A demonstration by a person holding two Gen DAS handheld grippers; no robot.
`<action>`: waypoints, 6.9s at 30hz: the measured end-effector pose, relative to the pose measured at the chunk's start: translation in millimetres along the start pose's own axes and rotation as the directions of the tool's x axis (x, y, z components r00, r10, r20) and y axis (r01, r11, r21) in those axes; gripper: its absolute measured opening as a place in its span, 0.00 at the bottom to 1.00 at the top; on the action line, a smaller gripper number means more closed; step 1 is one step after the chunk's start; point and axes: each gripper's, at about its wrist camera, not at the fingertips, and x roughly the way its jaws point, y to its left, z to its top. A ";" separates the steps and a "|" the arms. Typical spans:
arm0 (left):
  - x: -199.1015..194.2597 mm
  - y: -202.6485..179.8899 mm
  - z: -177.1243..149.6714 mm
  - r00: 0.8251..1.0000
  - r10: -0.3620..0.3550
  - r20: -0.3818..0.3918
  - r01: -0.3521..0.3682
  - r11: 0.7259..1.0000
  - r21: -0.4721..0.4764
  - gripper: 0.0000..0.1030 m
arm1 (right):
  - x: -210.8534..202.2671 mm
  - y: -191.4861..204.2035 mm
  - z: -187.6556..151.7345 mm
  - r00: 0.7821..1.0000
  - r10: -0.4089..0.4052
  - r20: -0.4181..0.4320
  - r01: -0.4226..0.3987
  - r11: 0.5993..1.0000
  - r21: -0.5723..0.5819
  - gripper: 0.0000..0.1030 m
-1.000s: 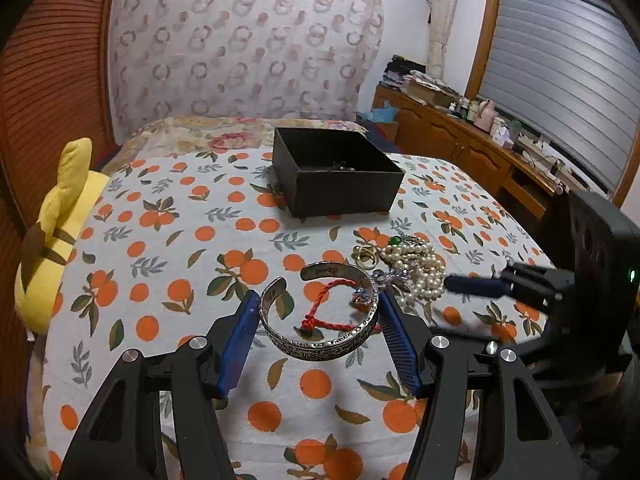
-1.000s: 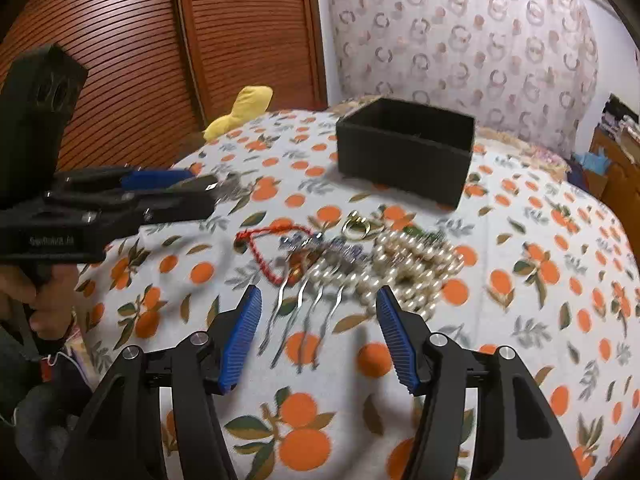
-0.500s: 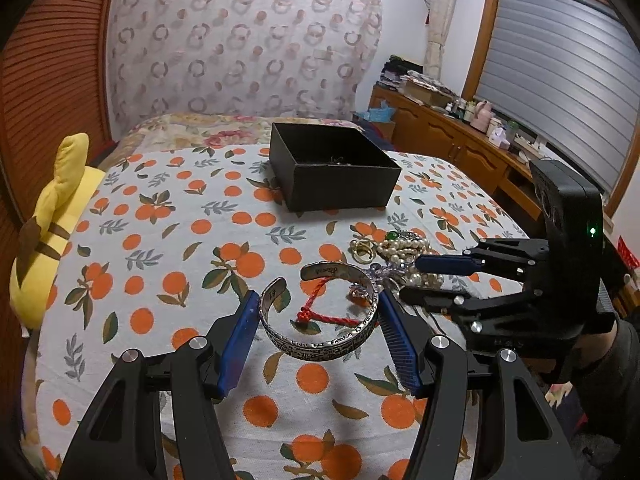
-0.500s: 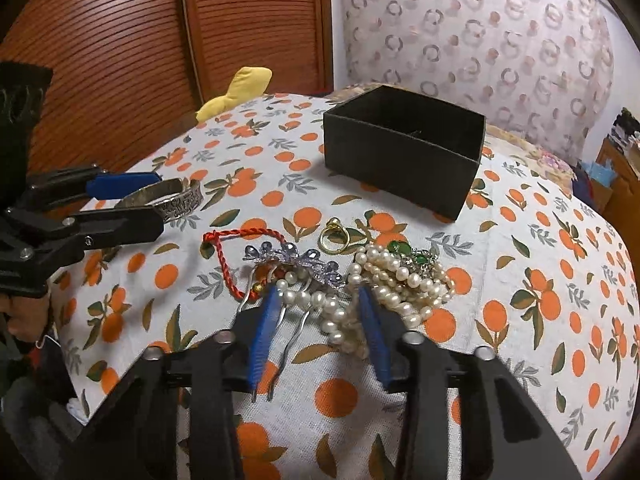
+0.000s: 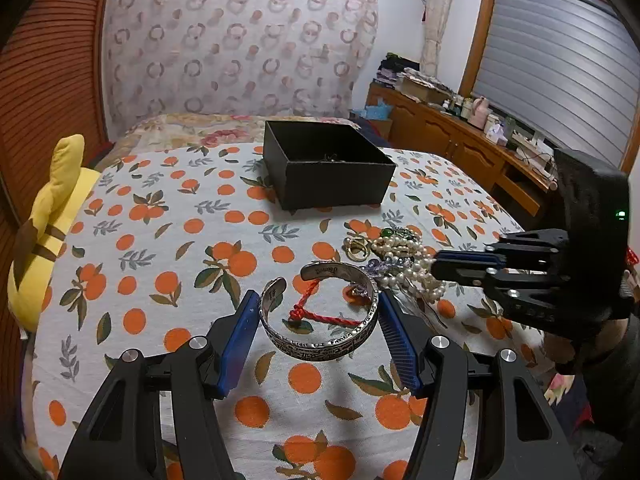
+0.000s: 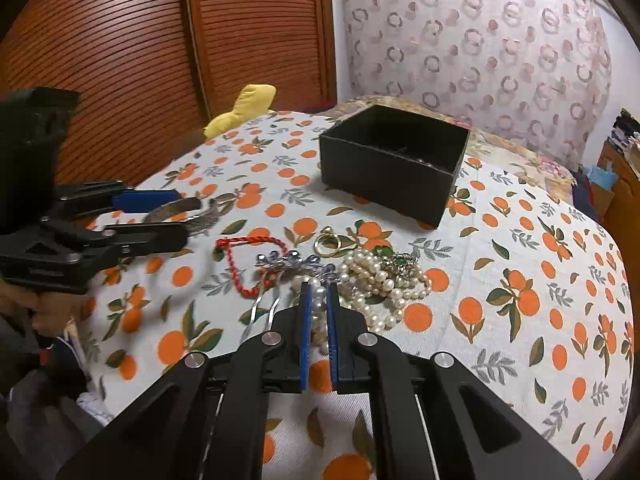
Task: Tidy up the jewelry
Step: 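Grasp the pearl necklace with the right tool while the left tool holds the silver bangle, then lift the pearl necklace with the right tool while the left tool carries the bangle toward the box, then lower the bangle into the box and open the left tool while the right tool lowers the pearls, then open the right tool to drop the pearls into the box, withdraw both tools, then move the right tool down onto the silver hair comb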
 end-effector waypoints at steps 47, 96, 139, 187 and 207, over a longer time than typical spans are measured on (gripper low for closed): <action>-3.6 -5.3 0.9 1.000 -0.016 0.021 0.016 1.000 -0.006 0.56 | -105.9 10.5 51.7 0.970 -0.038 0.240 0.051 0.998 -0.048 0.08; 22.0 4.4 112.2 0.993 0.010 0.118 -0.017 0.998 0.059 0.56 | -115.5 -45.3 214.3 0.906 -0.147 0.396 0.201 0.975 -0.097 0.08; 143.5 3.6 163.0 0.993 0.106 -0.043 -0.100 0.988 0.117 0.56 | 9.1 -133.3 140.9 0.986 -0.020 0.164 0.016 1.000 0.027 0.36; -13.3 38.6 16.9 0.991 0.110 0.079 -0.107 0.994 -0.038 0.83 | 68.0 3.4 45.7 0.994 0.008 -0.105 -0.010 1.000 -0.023 0.55; -14.3 39.3 4.6 0.994 0.095 0.061 -0.092 0.995 -0.043 0.83 | 75.6 13.8 40.8 0.986 -0.077 -0.145 0.060 0.991 -0.118 0.57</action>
